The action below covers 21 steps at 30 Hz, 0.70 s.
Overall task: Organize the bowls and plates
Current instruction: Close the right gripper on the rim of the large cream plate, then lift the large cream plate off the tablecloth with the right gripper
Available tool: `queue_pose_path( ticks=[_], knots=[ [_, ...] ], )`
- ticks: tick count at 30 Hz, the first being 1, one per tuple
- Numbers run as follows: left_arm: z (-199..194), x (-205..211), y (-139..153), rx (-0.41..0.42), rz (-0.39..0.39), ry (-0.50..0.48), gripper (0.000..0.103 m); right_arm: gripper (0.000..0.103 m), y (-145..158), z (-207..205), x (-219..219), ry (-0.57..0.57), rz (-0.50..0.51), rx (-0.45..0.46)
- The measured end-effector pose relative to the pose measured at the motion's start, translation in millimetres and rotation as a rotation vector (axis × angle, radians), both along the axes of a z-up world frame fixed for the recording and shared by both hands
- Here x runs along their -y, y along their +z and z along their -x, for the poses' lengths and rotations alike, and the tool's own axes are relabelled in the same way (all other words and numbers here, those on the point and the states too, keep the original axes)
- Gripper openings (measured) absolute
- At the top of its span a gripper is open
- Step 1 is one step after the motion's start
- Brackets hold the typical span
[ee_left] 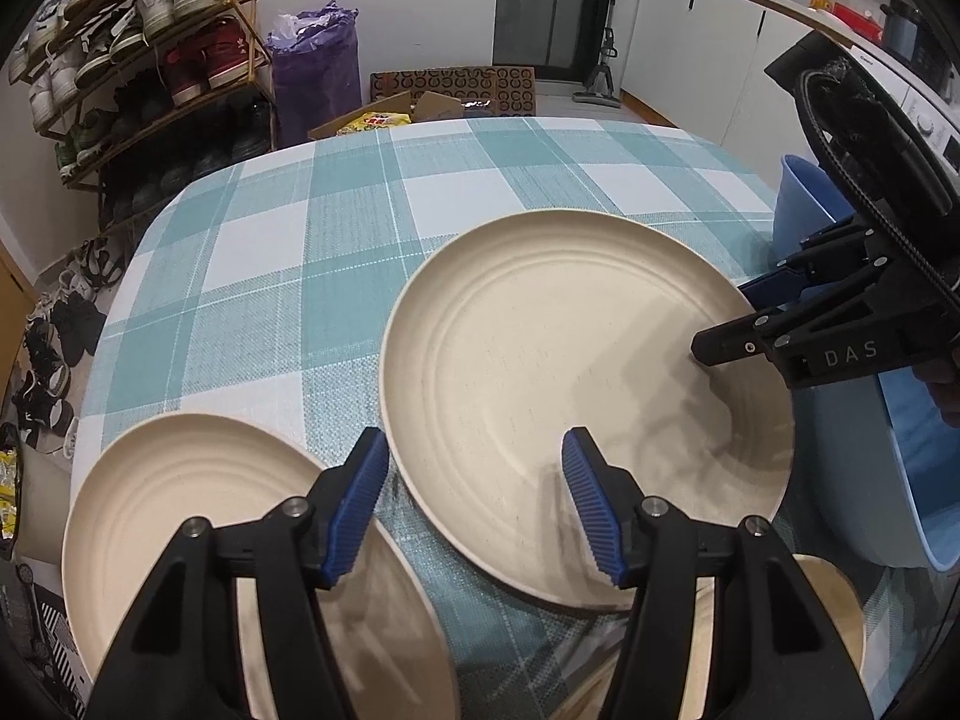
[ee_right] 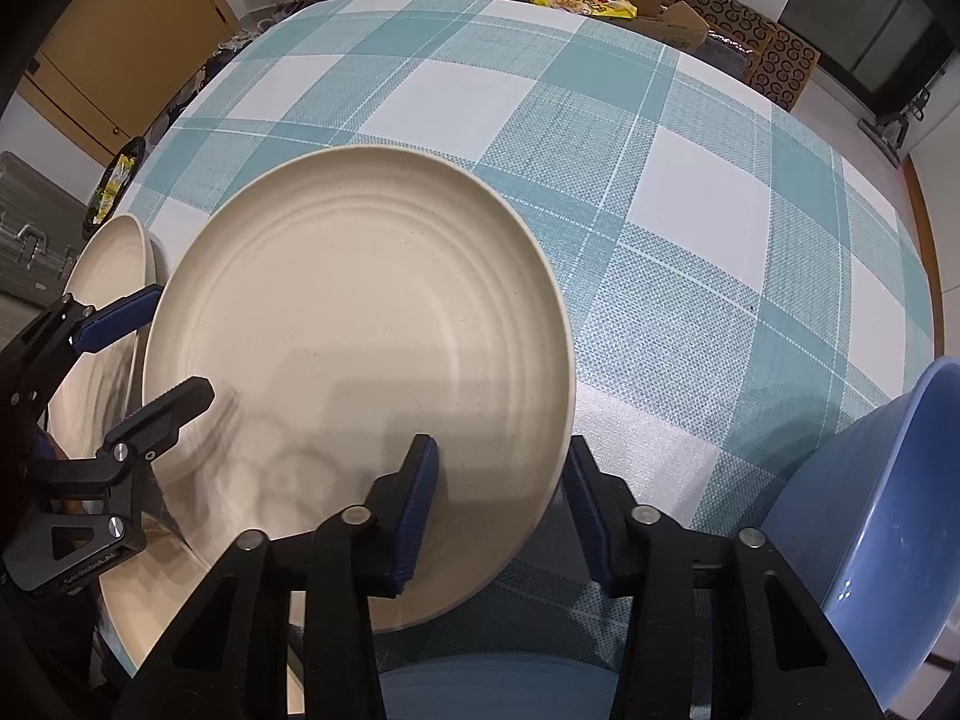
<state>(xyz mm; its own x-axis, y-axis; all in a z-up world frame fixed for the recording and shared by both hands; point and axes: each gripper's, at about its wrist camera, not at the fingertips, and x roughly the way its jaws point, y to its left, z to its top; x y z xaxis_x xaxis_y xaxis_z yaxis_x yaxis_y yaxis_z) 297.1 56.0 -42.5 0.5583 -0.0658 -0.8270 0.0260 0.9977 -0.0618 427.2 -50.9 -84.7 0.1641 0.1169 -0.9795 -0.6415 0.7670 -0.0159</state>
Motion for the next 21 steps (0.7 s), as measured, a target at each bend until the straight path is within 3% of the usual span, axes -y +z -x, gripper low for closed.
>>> queue_pose_path(
  ticks=[9, 21],
  knots=[
    [-0.3, -12.3, 0.6, 0.003, 0.032, 0.060, 0.039, 0.028, 6.9, 1.3, 5.1, -0.011, 0.013, 0.053],
    [1.5, -13.9, 10.2, 0.032, 0.051, 0.077, 0.039, 0.021, 17.0, 3.0, 9.4, -0.038, 0.007, 0.088]
  ],
)
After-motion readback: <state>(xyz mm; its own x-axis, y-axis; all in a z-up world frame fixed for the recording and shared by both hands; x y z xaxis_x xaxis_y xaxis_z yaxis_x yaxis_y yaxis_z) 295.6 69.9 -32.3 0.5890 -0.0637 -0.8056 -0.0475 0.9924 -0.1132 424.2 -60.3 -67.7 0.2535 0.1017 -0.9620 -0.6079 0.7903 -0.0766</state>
